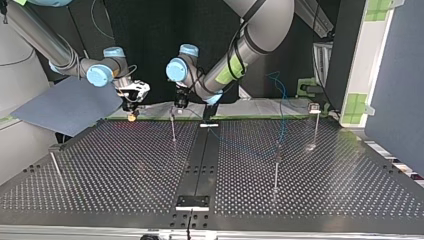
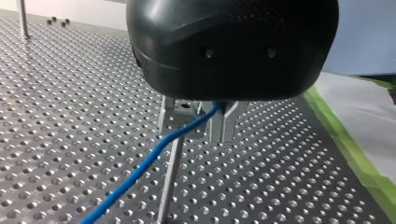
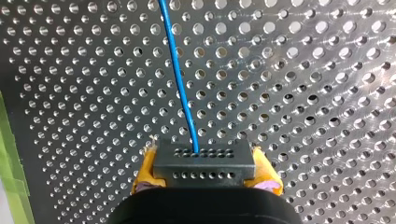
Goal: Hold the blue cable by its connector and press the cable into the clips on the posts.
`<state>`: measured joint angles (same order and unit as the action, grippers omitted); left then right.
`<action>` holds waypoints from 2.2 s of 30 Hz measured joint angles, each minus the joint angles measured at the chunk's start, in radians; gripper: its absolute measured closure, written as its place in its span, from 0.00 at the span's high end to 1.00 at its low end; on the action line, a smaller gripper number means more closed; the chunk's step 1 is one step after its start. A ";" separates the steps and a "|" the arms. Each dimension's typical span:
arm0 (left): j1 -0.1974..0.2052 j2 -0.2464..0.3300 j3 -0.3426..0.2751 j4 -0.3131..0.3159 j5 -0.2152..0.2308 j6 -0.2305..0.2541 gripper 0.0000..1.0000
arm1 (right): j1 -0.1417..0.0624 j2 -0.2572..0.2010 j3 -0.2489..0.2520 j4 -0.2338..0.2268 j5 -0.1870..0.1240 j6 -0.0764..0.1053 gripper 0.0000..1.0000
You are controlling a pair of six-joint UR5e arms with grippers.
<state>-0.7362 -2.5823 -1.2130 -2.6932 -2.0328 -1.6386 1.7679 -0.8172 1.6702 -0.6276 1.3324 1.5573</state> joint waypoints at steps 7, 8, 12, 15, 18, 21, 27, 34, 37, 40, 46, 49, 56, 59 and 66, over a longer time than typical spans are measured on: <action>0.002 0.001 0.000 -0.005 0.004 0.010 0.00 | 0.000 0.000 -0.003 0.000 0.000 0.000 0.00; 0.002 0.001 0.000 -0.006 0.005 0.013 0.00 | 0.000 0.000 -0.004 0.000 -0.001 0.000 0.00; 0.001 0.001 0.000 -0.018 0.006 0.018 0.00 | 0.000 0.000 -0.007 0.002 -0.001 0.000 0.00; -0.001 0.001 0.000 -0.030 0.006 0.019 0.00 | -0.002 0.000 -0.009 0.004 -0.001 0.000 0.00; -0.002 0.002 0.000 -0.036 0.006 0.017 0.00 | -0.002 0.000 -0.012 0.009 -0.001 -0.001 0.00; -0.005 0.015 0.000 -0.047 0.009 0.011 0.00 | -0.001 0.000 -0.016 0.023 -0.002 -0.008 0.00; -0.005 0.043 0.000 -0.061 0.008 0.004 0.00 | -0.002 -0.001 -0.019 0.063 -0.002 -0.039 0.00; 0.001 0.047 0.000 -0.064 0.011 -0.037 0.00 | -0.003 -0.001 -0.027 0.070 -0.002 -0.044 0.00; 0.001 0.047 0.000 -0.056 0.011 -0.054 0.00 | -0.003 -0.001 -0.031 0.070 -0.003 -0.043 0.00; 0.003 0.046 0.000 -0.035 0.014 -0.065 0.00 | -0.003 -0.001 -0.035 0.069 -0.006 -0.043 0.00; 0.008 0.045 0.000 0.003 0.018 -0.084 0.00 | -0.003 -0.001 -0.038 0.067 -0.008 -0.044 0.00; 0.008 0.044 0.000 0.007 0.018 -0.095 0.00 | -0.003 -0.001 -0.038 0.066 -0.008 -0.045 0.00; 0.011 0.035 0.000 0.011 0.026 -0.108 0.00 | -0.003 -0.001 -0.039 0.064 -0.008 -0.046 0.00; 0.013 0.029 0.000 0.014 0.026 -0.109 0.00 | -0.002 -0.001 -0.040 0.061 -0.008 -0.046 0.00; 0.024 0.015 0.000 0.046 0.043 -0.116 0.00 | -0.002 0.000 -0.045 0.057 -0.008 -0.046 0.00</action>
<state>-0.7123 -2.5674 -1.2131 -2.6475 -1.9898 -1.7547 1.7655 -0.8176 1.6257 -0.5701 1.3240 1.5113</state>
